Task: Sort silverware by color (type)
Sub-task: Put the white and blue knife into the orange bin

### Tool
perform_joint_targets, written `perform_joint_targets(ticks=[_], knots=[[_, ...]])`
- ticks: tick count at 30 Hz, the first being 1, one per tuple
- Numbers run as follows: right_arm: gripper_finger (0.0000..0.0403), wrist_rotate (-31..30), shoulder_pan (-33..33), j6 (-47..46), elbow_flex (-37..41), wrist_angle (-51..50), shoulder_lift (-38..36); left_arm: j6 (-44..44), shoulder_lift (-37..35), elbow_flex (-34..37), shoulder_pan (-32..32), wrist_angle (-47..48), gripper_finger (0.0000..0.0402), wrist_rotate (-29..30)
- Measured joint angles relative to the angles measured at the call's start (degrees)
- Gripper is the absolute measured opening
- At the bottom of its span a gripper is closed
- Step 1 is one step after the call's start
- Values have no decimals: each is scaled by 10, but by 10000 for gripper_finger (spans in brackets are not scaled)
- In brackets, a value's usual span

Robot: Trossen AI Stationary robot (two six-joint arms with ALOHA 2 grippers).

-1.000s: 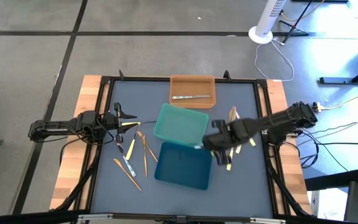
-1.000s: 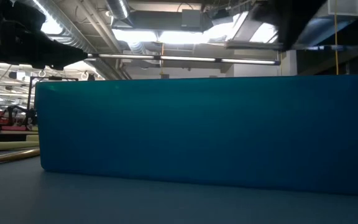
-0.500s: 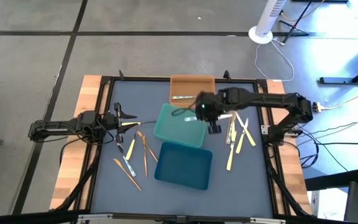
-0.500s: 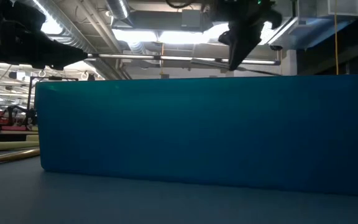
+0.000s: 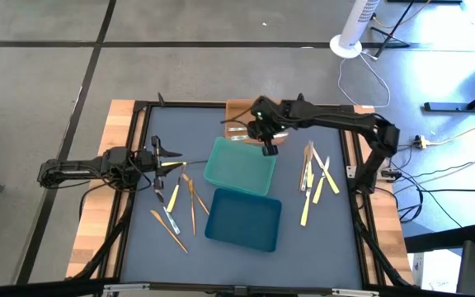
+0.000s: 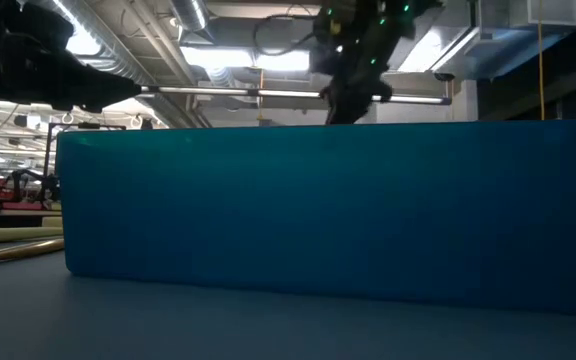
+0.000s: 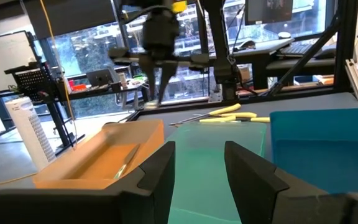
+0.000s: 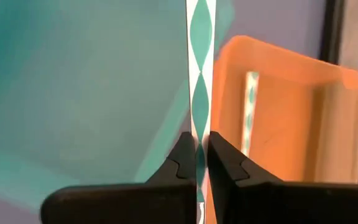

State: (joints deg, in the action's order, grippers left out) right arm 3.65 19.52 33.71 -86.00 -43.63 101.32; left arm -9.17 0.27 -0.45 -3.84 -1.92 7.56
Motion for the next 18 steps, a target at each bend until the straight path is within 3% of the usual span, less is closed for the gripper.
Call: perform_joint_targets(ticks=[11,18], knots=[[4,19,79,1,0,36,72,0,0,0,0,0,133,5],[4,20,82,9,0,39,86,0,0,0,0,0,133,5]])
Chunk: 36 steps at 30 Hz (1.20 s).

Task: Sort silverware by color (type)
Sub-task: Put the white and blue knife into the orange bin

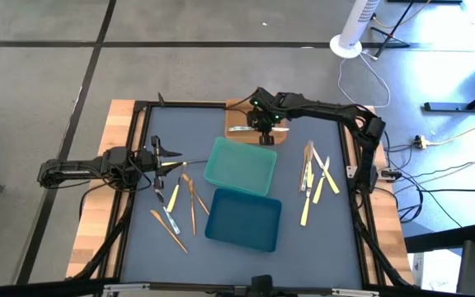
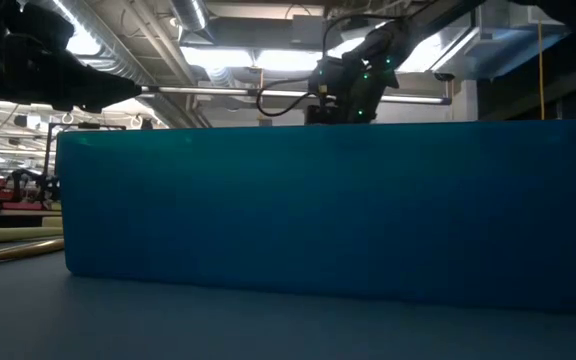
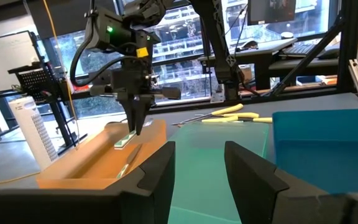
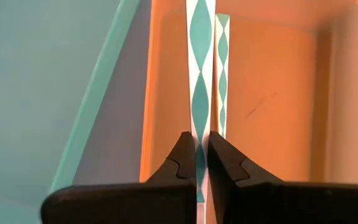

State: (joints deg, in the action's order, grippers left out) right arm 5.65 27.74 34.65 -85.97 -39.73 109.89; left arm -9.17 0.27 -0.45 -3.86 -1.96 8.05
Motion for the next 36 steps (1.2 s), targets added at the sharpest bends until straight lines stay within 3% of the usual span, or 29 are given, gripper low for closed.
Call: perform_joint_targets(ticks=[15,22,36], knots=[[4,15,-21,20,0,94,0,0,0,0,0,0,133,0],[4,15,-14,18,0,83,0,0,0,0,0,0,133,0],[4,15,16,17,0,88,71,0,1,0,0,0,133,1]])
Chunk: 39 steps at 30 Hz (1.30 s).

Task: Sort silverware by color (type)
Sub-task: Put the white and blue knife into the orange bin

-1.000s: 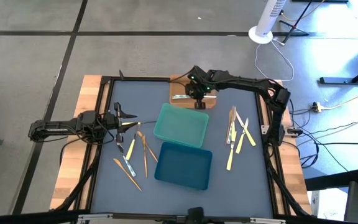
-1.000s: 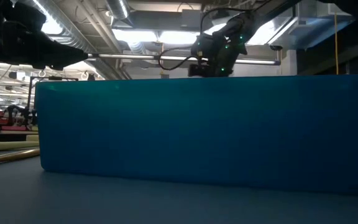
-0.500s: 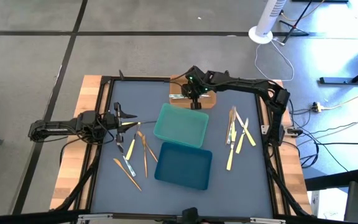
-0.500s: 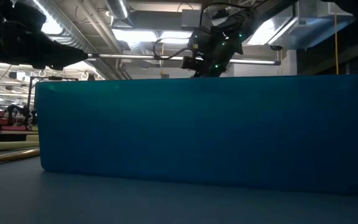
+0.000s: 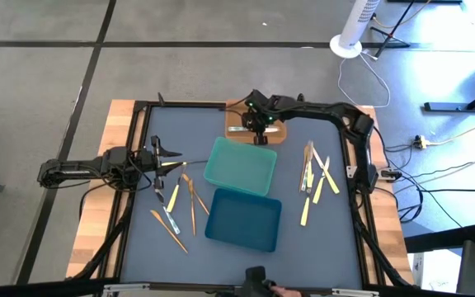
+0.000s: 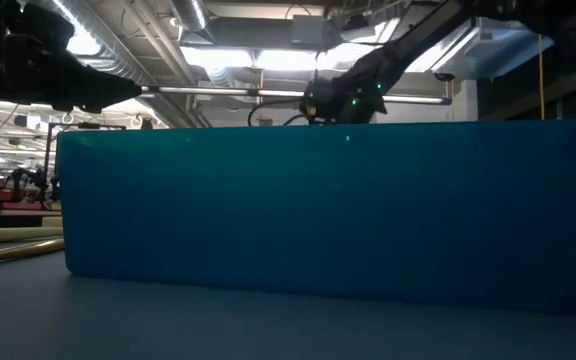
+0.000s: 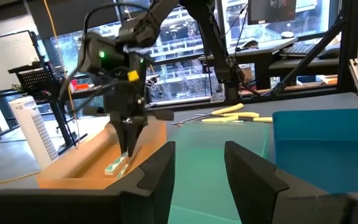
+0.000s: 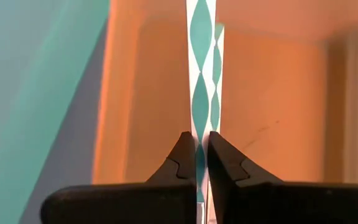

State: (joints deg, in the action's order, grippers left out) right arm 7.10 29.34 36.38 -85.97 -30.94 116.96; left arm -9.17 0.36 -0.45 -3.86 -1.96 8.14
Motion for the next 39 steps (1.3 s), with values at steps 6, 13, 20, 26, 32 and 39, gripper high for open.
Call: perform_joint_targets(ticks=[6,13,20,26,32,39], knots=[[4,0,5,0,0,2,22,0,0,0,0,0,133,0],[4,0,4,1,0,11,39,0,0,0,0,0,133,-1],[6,-5,4,1,0,9,48,0,0,0,0,0,133,-1],[20,-6,3,0,0,10,48,0,0,0,0,0,133,3],[41,-6,3,0,0,10,48,0,0,0,0,-1,133,5],[80,-6,3,-1,0,10,48,1,0,0,0,-2,133,16]])
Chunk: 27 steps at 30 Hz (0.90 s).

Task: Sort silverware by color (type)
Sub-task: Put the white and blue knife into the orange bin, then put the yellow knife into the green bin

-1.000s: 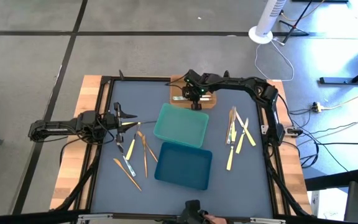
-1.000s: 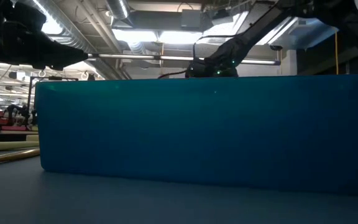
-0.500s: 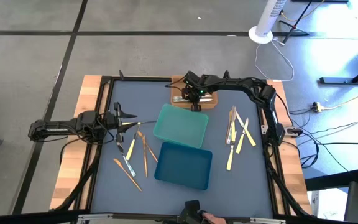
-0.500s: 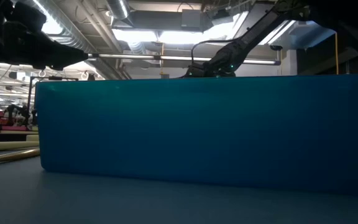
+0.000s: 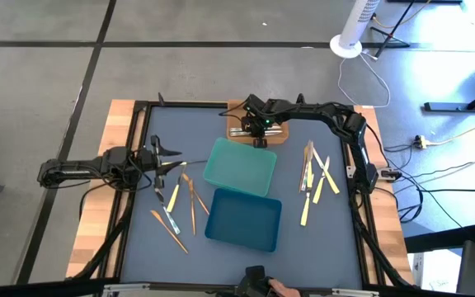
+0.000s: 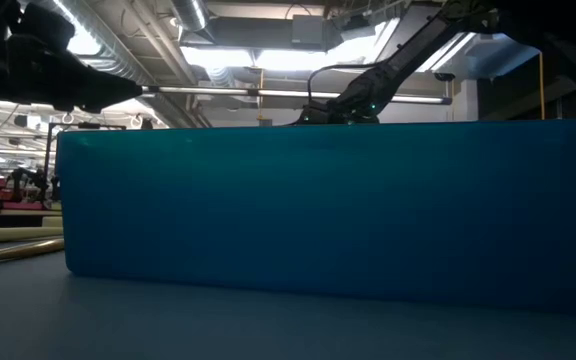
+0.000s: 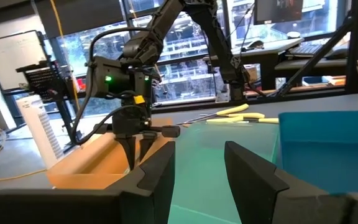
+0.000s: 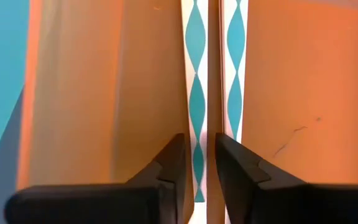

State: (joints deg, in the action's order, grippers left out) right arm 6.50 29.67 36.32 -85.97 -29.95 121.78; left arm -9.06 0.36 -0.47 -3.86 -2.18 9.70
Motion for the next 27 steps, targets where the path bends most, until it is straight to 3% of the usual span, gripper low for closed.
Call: perform_joint_targets(ticks=[6,15,20,27], knots=[[102,-1,0,0,0,2,0,28,0,0,0,-14,133,26],[102,-2,0,0,0,-3,-15,60,13,-37,0,-10,133,59],[102,-13,-1,0,0,-11,-53,88,60,-89,0,24,133,59],[102,-19,-1,-3,0,-47,-136,139,165,-191,0,146,133,59]])
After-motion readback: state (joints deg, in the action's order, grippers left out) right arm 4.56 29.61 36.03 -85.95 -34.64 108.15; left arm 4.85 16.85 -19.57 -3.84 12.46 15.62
